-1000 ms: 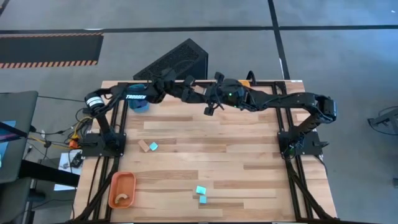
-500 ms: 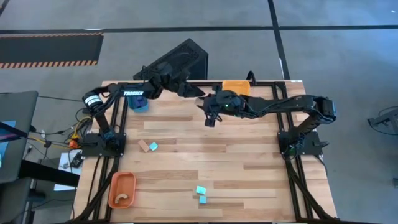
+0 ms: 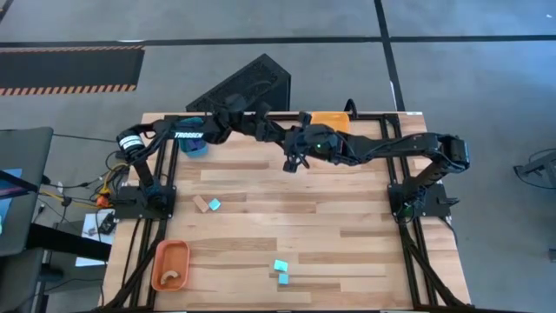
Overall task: Sort & place blocks by color
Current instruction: Put the bottom brown block into the orange bin
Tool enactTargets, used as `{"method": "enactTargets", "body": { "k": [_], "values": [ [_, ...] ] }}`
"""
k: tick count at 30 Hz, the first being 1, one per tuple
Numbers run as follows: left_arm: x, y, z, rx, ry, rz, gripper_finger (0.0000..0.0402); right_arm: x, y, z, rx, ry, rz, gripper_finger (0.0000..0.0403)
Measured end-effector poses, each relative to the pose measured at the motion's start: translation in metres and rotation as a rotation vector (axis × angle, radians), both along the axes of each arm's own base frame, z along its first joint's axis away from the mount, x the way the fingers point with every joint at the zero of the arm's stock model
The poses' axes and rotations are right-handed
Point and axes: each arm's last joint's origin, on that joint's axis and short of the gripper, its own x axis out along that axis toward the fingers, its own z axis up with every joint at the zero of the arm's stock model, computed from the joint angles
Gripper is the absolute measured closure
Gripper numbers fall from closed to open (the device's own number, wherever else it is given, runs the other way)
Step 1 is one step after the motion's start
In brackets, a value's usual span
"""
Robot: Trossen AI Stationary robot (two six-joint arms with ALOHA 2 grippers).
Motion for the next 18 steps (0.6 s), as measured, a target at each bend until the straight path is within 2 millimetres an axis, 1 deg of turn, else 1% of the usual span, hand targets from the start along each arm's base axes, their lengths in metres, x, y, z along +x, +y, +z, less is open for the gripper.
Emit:
{"method": "enactTargets", "body": {
  "k": [3,6,10,16,17,18],
  "values": [
    [0.0018,-0.0026,0.0,0.0,0.0,0.007,0.0059,0.0006,0.0036,0.0001,-0.012,0.005,0.006,0.027],
    [0.0032,-0.0052,0.0,-0.019,0.005,0.003,0.0088,0.0007,0.0041,0.0002,-0.008,0.002,0.007,0.027],
    [0.0036,-0.0064,0.0009,-0.023,0.003,0.0,0.016,0.0007,0.004,0.0001,-0.012,0.004,0.008,0.027],
    [0.0034,-0.007,0.0023,-0.063,0.008,-0.005,0.0309,0.0006,0.0071,-0.0015,0.0,0.014,0.011,0.0262],
    [0.0034,-0.007,0.0024,-0.068,0.01,-0.006,0.0315,0.0007,0.008,-0.0018,0.006,0.014,0.011,0.0257],
    [0.0037,-0.0073,0.0021,-0.072,0.012,0.0,0.0313,0.0006,0.0087,-0.0021,0.011,0.014,0.007,0.025]
  ]
}}
